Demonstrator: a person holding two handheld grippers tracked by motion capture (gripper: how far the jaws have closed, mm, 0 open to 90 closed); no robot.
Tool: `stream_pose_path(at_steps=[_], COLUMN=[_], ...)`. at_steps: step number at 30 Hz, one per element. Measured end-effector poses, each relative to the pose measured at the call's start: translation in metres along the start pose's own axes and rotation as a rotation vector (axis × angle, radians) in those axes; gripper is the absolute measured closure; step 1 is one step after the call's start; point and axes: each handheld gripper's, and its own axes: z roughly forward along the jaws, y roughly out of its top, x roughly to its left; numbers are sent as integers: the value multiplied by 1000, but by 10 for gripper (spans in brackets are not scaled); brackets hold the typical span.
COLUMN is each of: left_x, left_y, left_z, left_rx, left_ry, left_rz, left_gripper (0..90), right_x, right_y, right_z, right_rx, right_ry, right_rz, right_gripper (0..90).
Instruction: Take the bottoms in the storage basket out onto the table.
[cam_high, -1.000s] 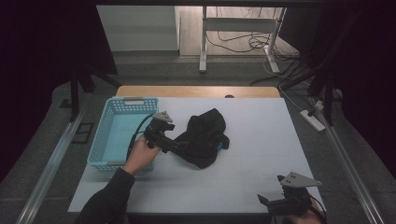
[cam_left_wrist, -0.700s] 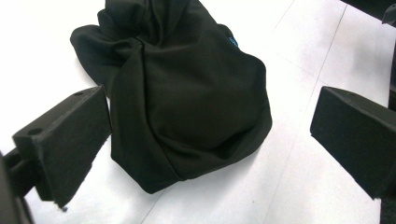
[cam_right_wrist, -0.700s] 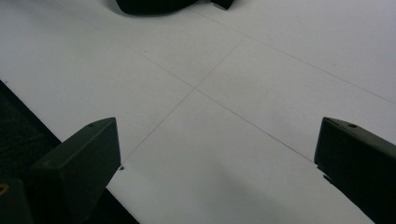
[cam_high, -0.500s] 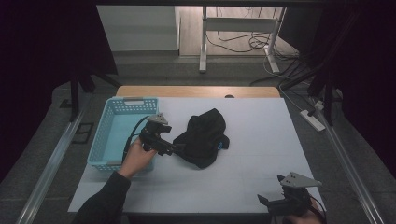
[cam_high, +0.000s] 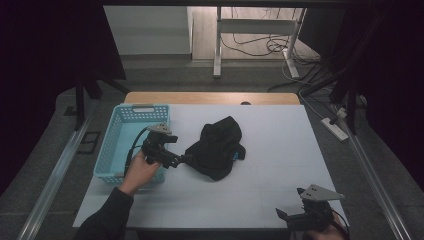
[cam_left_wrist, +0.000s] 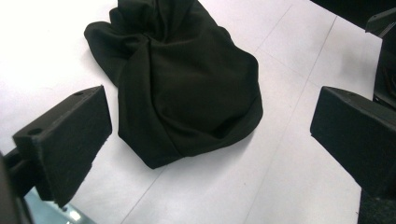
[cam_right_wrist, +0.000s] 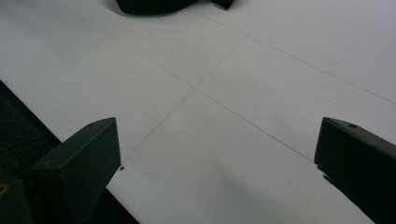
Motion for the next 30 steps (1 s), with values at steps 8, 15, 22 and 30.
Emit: stream_pose_path(at_steps=[8,15,22,30], left_x=[-1,-4,-5,-5], left_y=[-7,-13,-22,-28], left_z=[-5,-12,-18,-24], left_rx=[-4,-15,-19,-23], left_ry=[5,12,17,23], left_rz=[-12,-12,-21,-28], left_gripper=[0,0,0,0], right_x=[0,0,0,0], right_y=[0,0,0,0], right_z=[0,0,0,0], right_rx=[0,1,2,3], right_ry=[0,0,0,0], right_rz=[-1,-3,-4,-5], right_gripper=[8,7,7,7])
